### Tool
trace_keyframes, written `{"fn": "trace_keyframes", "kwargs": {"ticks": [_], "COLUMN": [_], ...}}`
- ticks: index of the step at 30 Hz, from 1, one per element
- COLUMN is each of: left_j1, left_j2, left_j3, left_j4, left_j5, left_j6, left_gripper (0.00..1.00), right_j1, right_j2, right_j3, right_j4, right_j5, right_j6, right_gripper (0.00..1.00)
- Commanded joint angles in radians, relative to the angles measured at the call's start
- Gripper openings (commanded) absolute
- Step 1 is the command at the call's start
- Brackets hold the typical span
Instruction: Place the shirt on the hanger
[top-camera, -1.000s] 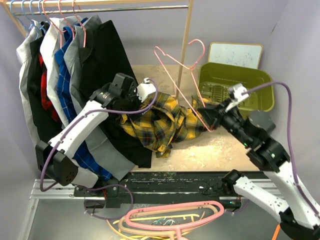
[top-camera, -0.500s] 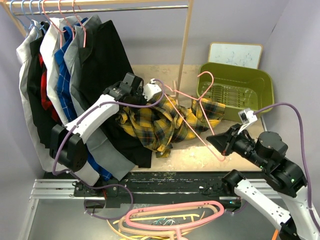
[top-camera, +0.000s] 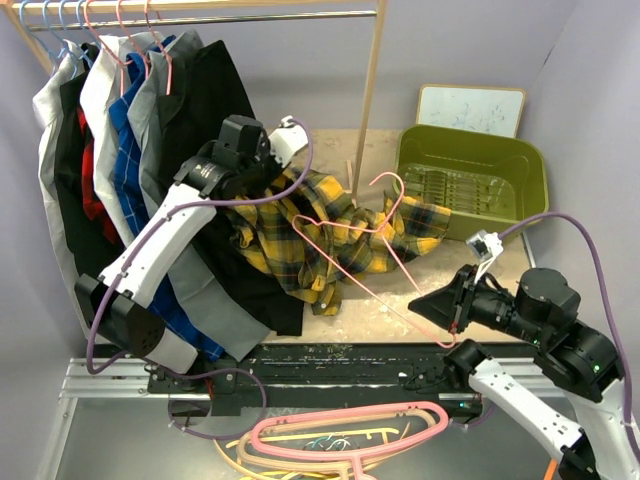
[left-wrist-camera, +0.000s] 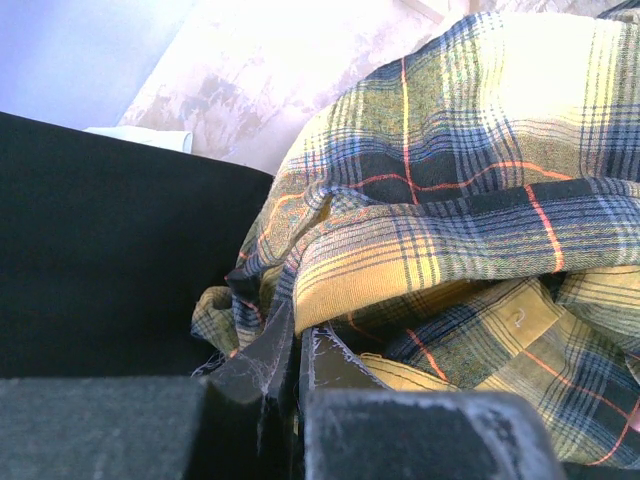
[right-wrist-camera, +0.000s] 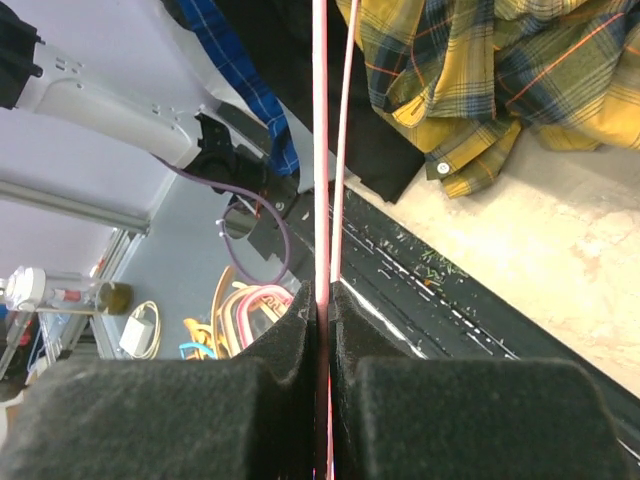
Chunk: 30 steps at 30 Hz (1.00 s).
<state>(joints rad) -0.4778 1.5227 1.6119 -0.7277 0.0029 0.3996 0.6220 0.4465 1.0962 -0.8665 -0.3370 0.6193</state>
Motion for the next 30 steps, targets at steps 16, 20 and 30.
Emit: {"fn": "trace_keyframes", "kwargs": {"ticks": [16,20,30], "left_j1": [0.006,0.007,0.007], "left_j2": [-0.09,-0.091,-0.092], "left_j3": [0.082,0.117,0.194], "left_j4": [-0.096,-0.117,-0.15], "left_j5": [0.222,0.258,0.293], "left_j6": [-0.033,-0.037,-0.037], "left_gripper": [0.0,0.0,0.0], "right_j1": [0.007,0.007,0.019], "right_j2": [0.178,0.223,0.295], "right_j3": [-0.123,-0.124,-0.099], "right_j4": [0.481,0.539,0.585], "right_j5": [0.106,0.129,0.224], "right_j6": [-0.073,-0.072,-0.107], "right_gripper": [0.0,0.0,0.0]}}
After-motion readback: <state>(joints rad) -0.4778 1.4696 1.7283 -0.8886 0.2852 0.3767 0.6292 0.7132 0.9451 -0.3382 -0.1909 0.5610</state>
